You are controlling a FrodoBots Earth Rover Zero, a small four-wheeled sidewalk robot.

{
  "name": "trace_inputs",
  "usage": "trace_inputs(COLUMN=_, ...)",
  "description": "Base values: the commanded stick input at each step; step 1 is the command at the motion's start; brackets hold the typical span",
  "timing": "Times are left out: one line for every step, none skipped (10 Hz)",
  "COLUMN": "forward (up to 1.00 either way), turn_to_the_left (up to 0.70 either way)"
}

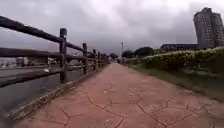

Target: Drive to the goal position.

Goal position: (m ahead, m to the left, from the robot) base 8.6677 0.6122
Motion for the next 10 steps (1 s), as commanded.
trace_inputs(forward=1.0, turn_to_the_left=0.0)
trace_inputs(forward=1.0, turn_to_the_left=0.0)
trace_inputs(forward=1.0, turn_to_the_left=0.0)
trace_inputs(forward=1.0, turn_to_the_left=0.0)
trace_inputs(forward=1.0, turn_to_the_left=0.0)
trace_inputs(forward=1.0, turn_to_the_left=0.0)
trace_inputs(forward=1.0, turn_to_the_left=0.0)
trace_inputs(forward=1.0, turn_to_the_left=0.0)
trace_inputs(forward=1.0, turn_to_the_left=0.0)
trace_inputs(forward=1.0, turn_to_the_left=0.0)
